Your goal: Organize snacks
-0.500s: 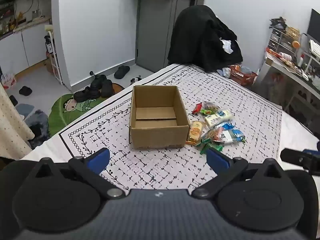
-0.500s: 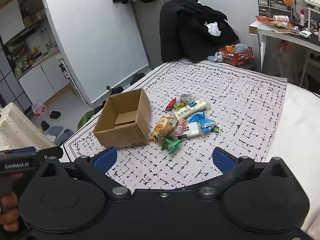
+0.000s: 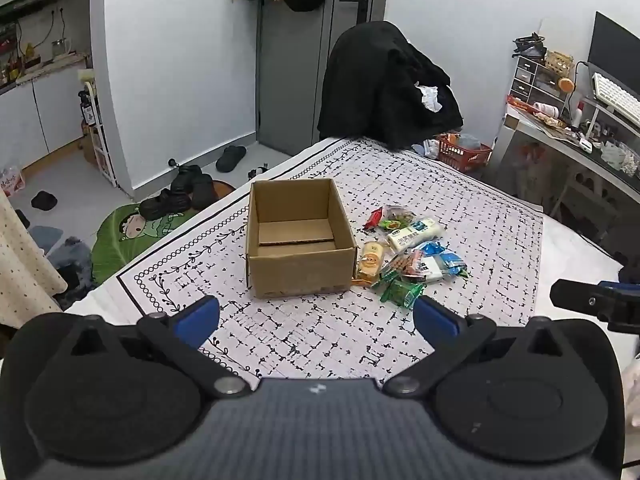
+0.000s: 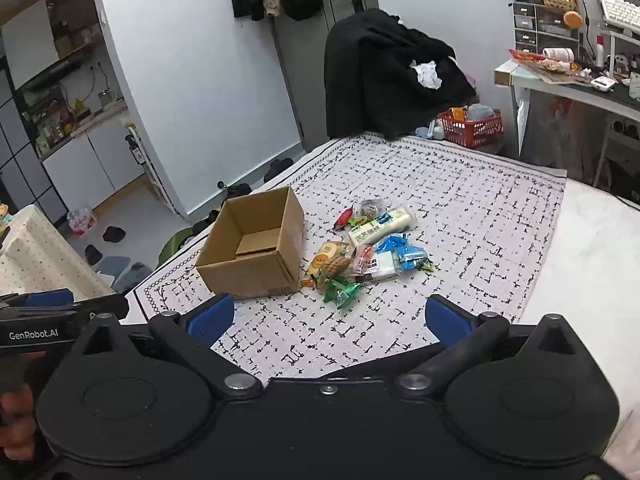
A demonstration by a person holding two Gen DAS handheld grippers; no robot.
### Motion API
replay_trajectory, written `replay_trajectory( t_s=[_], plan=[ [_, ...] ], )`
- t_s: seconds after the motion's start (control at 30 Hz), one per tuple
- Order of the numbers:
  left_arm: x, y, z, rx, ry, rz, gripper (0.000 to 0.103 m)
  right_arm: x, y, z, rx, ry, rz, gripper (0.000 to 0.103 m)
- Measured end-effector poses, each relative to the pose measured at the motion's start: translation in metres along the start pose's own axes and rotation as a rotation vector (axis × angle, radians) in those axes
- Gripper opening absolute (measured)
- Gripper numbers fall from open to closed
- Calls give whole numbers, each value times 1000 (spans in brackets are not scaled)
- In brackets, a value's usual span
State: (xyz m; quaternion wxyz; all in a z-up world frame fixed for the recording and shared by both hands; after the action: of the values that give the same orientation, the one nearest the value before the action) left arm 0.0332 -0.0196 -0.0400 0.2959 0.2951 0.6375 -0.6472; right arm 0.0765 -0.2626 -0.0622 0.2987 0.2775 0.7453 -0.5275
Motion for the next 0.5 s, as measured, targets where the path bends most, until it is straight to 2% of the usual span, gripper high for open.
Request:
replay_trajectory(
  t_s=[0.5],
  plan=[
    [-1,-19,-7,-3,-17,37,103,2,-10,-8,1,-25,14,103]
  ],
)
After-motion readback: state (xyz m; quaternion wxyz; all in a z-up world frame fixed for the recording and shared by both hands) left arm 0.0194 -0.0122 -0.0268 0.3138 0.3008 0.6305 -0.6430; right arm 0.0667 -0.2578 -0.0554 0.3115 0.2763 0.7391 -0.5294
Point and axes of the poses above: each gripper's, at about its wrist camera, not at the fingertips, and y roughly the way its jaws point, z to its right, x to its underside, the point moved 9 cm from there along y, roughly the way its jaws point, and after that the axes turned 3 degrees about y, right-handed, at the moved point
